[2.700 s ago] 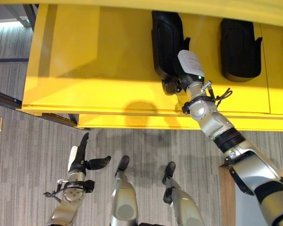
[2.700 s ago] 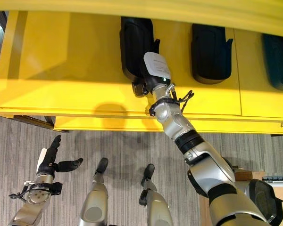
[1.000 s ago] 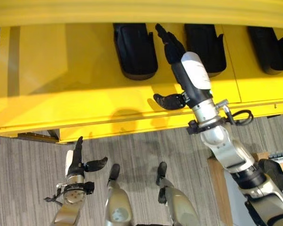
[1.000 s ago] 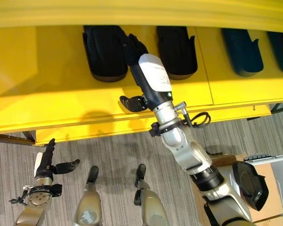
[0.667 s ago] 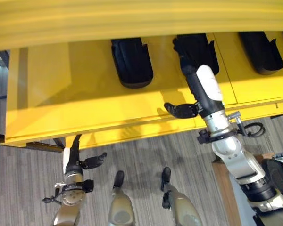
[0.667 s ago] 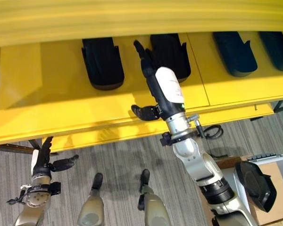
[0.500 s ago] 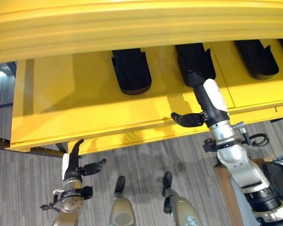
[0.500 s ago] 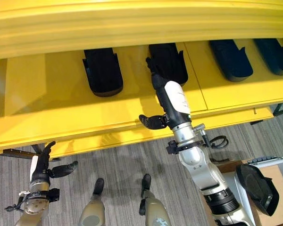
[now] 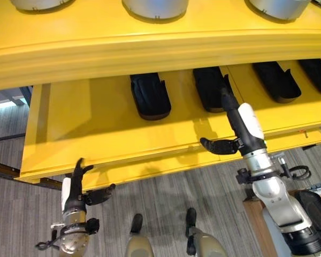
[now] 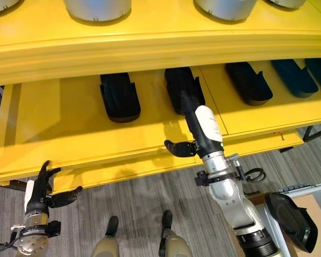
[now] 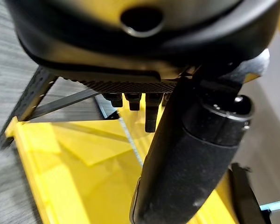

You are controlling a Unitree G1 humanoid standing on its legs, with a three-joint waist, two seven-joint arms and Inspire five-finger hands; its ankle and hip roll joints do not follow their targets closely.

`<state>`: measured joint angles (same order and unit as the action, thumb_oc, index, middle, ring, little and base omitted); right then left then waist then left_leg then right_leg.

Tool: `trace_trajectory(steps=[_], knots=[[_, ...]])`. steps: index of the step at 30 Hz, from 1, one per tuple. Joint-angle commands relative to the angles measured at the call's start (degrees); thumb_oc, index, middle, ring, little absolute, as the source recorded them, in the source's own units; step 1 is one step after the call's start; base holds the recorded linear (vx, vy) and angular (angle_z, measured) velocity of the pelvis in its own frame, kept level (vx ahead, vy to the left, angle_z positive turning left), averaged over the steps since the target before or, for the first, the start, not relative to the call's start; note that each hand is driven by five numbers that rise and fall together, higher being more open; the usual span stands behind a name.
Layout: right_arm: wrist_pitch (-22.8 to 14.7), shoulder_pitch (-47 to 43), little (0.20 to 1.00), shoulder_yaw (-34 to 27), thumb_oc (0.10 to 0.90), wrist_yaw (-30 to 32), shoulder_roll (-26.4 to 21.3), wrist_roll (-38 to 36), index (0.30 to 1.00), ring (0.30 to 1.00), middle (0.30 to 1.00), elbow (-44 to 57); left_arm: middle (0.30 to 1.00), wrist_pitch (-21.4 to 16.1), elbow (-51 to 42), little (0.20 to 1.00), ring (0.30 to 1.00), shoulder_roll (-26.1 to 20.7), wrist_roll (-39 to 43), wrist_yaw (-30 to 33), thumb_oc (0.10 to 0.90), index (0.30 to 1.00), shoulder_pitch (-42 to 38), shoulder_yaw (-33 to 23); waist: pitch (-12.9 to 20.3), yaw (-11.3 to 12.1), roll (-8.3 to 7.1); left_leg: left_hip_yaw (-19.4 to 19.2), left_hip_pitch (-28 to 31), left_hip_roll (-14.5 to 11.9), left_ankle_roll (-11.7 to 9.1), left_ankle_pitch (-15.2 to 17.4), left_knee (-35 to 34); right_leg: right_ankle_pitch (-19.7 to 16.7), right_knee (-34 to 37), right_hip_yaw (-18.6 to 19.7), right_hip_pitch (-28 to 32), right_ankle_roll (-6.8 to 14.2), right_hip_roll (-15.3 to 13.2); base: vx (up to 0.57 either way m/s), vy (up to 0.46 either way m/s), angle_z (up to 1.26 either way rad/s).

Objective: Move parts from the plastic box to the shelf.

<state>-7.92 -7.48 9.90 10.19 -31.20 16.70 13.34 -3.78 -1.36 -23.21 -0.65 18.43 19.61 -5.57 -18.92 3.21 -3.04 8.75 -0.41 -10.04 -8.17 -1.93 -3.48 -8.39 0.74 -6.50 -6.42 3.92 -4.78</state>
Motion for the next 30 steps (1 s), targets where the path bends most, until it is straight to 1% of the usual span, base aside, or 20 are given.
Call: trace_trajectory(steps=[1,2,3,5,6,9,10,14,15,16,20,22,23,24,25,26,27,28,29,30], knots=[[-5.13,-0.18,1.000,-3.52,0.900,2.24,0.30,-1.07,1.000,1.000,1.000,6.03,1.000,-8.74,-9.73,1.000,1.000,-4.96,-3.75,2.64,0.900,1.000,-3.12,-3.17,9.55,-2.03,-1.56,-3.19,3.50,-0.12,3.72,0.97,-1.51,4.14,-2.67,1.18,2.95,6.38,-5.70,0.03,0.056,-0.03],[-5.11,-0.08,1.000,-3.57,0.900,2.22,0.31,-1.07,1.000,1.000,1.000,6.10,1.000,-8.71,-9.77,1.000,1.000,-4.97,-3.75,2.64,0.900,1.000,-3.10,-3.13,9.54,-1.89,-1.59,-3.29,3.58,-0.08,3.75,0.99,-1.51,4.15,-2.69,1.28,2.95,6.41,-5.72,0.03,0.101,-0.08],[-5.02,0.94,1.000,-4.30,0.900,2.32,0.29,-0.63,1.000,1.000,1.000,5.95,1.000,-8.83,-10.78,1.000,1.000,-5.55,-4.25,2.60,0.900,1.000,-3.74,-2.83,9.77,-2.41,-1.60,-3.82,4.10,0.32,4.36,1.53,-1.38,3.86,-3.01,1.74,2.81,6.83,-6.05,0.02,0.101,-0.10],[-4.99,1.46,1.000,-4.58,0.900,2.23,0.28,-0.52,1.000,1.000,1.000,6.01,1.000,-8.86,-11.12,1.000,1.000,-5.89,-4.54,2.55,0.900,1.000,-4.08,-2.60,9.81,-2.35,-1.68,-4.28,4.44,0.70,4.78,1.81,-1.34,3.70,-3.28,2.32,2.54,7.12,-6.25,0.01,0.122,-0.16],[-4.80,2.03,1.000,-4.76,0.900,1.97,0.29,0.04,1.000,1.000,1.000,5.68,1.000,-9.24,-10.93,1.000,1.000,-6.64,-4.61,2.36,0.900,1.000,-5.45,-1.70,10.00,-2.91,-1.62,-5.07,5.12,1.66,5.62,2.39,-1.28,3.15,-3.84,3.29,2.14,7.96,-6.89,0.01,0.165,-0.26],[-4.47,3.23,1.000,-5.17,0.900,1.65,0.71,1.00,1.000,1.000,1.000,5.32,1.000,-9.29,-11.68,1.000,1.000,-7.46,-4.81,2.15,0.900,1.000,-7.61,-0.36,10.12,-3.86,-1.66,-6.46,6.23,3.47,6.81,3.39,-1.24,2.17,-4.61,4.84,1.39,9.37,-7.94,0.01,0.171,-0.25],[-4.47,3.24,1.000,-5.19,0.900,1.65,0.72,1.00,1.000,1.000,1.000,5.33,1.000,-9.29,-11.67,1.000,1.000,-7.47,-4.81,2.15,0.900,1.000,-7.63,-0.35,10.11,-3.78,-1.69,-6.53,6.27,3.50,6.82,3.40,-1.24,2.17,-4.64,4.92,1.36,9.38,-7.95,0.00,0.121,-0.23],[-4.04,3.73,1.000,-5.32,0.900,1.67,1.66,2.21,1.000,1.000,1.000,4.59,1.000,-9.32,-10.99,1.000,1.000,-7.84,-5.38,2.21,0.900,1.000,-11.10,1.96,10.31,-5.24,-1.95,-8.58,7.60,5.92,8.24,4.61,-1.30,-0.34,-5.51,7.32,0.38,11.08,-9.40,-0.01,0.182,-0.14],[-3.94,4.05,1.000,-5.40,0.900,1.84,2.14,2.85,1.000,1.000,1.000,4.43,1.000,-9.18,-10.90,1.000,1.000,-7.81,-5.89,2.13,0.900,1.000,-12.09,2.91,10.29,-5.72,-2.10,-9.60,8.27,6.76,8.75,5.15,-1.32,-1.63,-5.83,8.35,-0.03,11.08,-9.77,-0.02,0.150,-0.33],[-3.94,4.06,1.000,-5.42,0.900,1.84,2.14,2.85,1.000,1.000,1.000,4.44,1.000,-9.19,-10.89,1.000,1.000,-7.81,-5.89,2.13,0.900,1.000,-12.11,2.93,10.27,-5.64,-2.11,-9.67,8.30,6.77,8.75,5.15,-1.32,-1.64,-5.84,8.43,-0.05,11.08,-9.76,-0.01,0.154,-0.50],[-3.65,6.09,1.000,-5.80,0.900,1.73,3.27,4.57,1.000,1.000,1.000,4.59,1.000,-9.43,-10.77,1.000,1.000,-7.86,-6.73,1.65,0.900,1.000,-14.35,5.17,9.58,-7.54,-2.62,-12.02,10.15,9.61,10.42,6.79,-1.52,-5.87,-6.49,10.59,-0.68,11.08,-11.72,-0.02,0.223,-0.55],[-3.59,7.07,1.000,-6.09,0.900,2.02,3.58,5.35,1.000,1.000,1.000,4.73,1.000,-9.50,-10.55,1.000,1.000,-7.70,-6.92,1.63,0.900,1.000,-15.73,6.00,9.09,-8.13,-2.91,-12.81,10.30,10.38,10.73,6.96,-1.52,-8.23,-5.90,10.93,-1.10,11.08,-12.65,-0.05,0.191,-0.41],[-3.41,6.65,1.000,-5.58,0.900,2.20,3.89,6.19,1.000,1.000,1.000,4.85,1.000,-9.66,-10.29,1.000,1.000,-7.34,-6.78,1.97,0.900,1.000,-16.73,6.71,8.42,-8.14,-2.95,-13.91,10.44,11.03,11.21,7.12,-1.52,-10.91,-5.83,10.05,-2.47,11.08,-13.40,-0.07,0.175,-0.40],[-3.26,6.19,1.000,-5.12,0.900,2.27,3.93,6.36,1.000,1.000,1.000,4.76,1.000,-9.58,-10.44,1.000,1.000,-7.20,-6.66,2.25,0.900,1.000,-17.05,7.07,7.95,-7.78,-2.59,-14.49,10.80,11.06,11.52,7.55,-1.52,-10.63,-6.31,7.61,-2.95,11.08,-14.23,-0.07,0.171,-0.52],[-3.19,5.53,1.000,-4.71,0.900,2.44,3.95,6.39,1.000,1.000,1.000,4.76,1.000,-9.54,-10.55,1.000,1.000,-7.05,-6.37,2.62,0.900,1.000,-17.30,6.98,7.38,-7.02,-2.26,-15.63,10.85,11.08,11.71,7.49,-1.52,-9.70,-7.00,3.11,-3.40,11.01,-15.61,-0.06,0.143,-0.61],[-3.13,4.64,1.000,-4.06,0.900,2.64,4.00,6.41,1.000,1.000,1.000,4.69,1.000,-9.40,-10.75,1.000,1.000,-6.98,-6.11,2.84,0.900,1.000,-17.45,6.66,7.00,-5.92,-1.72,-17.16,11.02,10.89,11.66,7.45,-1.52,-8.41,-7.15,-3.32,-3.23,10.67,-17.91,-0.07,0.093,-0.91],[-3.14,3.97,1.000,-3.46,0.900,2.63,3.86,6.64,1.000,1.000,1.000,4.49,1.000,-9.57,-10.97,1.000,1.000,-7.11,-6.17,2.85,0.900,1.000,-17.21,6.55,6.87,-5.57,-1.68,-18.00,11.01,10.80,11.69,7.24,-1.52,-8.65,-7.43,-6.50,-2.70,10.35,-19.36,-0.05,0.043,-1.01],[-3.16,3.88,1.000,-3.38,0.900,2.68,3.87,6.67,1.000,1.000,1.000,4.40,1.000,-9.59,-11.00,1.000,1.000,-7.11,-6.17,2.84,0.900,1.000,-17.17,6.49,6.80,-5.76,-1.65,-17.85,11.09,10.76,11.69,7.26,-1.52,-8.60,-7.37,-6.76,-2.46,10.34,-19.38,-0.02,-0.007,-1.08],[-3.14,3.22,1.000,-2.66,0.900,2.71,3.87,7.06,1.000,1.000,1.000,4.22,1.000,-9.61,-11.11,1.000,1.000,-7.01,-6.25,2.97,0.900,1.000,-16.76,6.45,6.62,-5.43,-1.23,-18.80,11.52,10.12,11.55,7.49,-1.52,-7.56,-8.39,-9.51,-1.66,10.17,-20.20,-0.01,-0.019,-0.70],[-2.74,1.30,1.000,-1.46,0.900,2.65,4.02,7.53,1.000,1.000,1.000,3.71,1.000,-9.14,-11.09,1.000,1.000,-6.92,-6.04,3.34,0.900,1.000,-16.46,5.98,6.39,-3.56,-0.39,-20.50,11.97,9.11,11.63,7.74,-1.52,-5.60,-11.93,-15.16,0.49,10.48,-22.88,-0.05,-0.027,-0.52]])
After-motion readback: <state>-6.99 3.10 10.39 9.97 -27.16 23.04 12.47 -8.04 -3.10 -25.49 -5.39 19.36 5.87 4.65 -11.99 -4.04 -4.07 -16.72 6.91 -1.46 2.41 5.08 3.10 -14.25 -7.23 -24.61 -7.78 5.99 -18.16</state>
